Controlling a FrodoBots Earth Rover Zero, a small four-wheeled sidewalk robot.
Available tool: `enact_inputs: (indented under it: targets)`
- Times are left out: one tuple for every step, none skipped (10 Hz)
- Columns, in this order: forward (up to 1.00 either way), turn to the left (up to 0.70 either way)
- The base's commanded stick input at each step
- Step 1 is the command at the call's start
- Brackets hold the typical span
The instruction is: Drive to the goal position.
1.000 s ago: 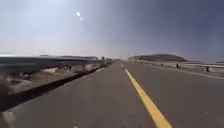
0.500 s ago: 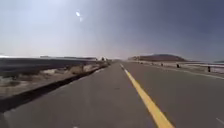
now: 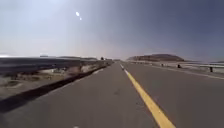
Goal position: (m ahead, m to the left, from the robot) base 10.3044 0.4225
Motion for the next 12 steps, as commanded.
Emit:
enact_inputs:
  targets:
    - [0.5, 0.0]
    - [0.5, 0.0]
    - [0.5, 0.0]
    - [0.5, 0.0]
    - [0.5, 0.0]
    - [0.5, 0.0]
    - [0.5, 0.0]
    - [0.5, 0.0]
    - [0.5, 0.0]
    - [0.5, 0.0]
    - [0.5, 0.0]
    - [0.5, 0.0]
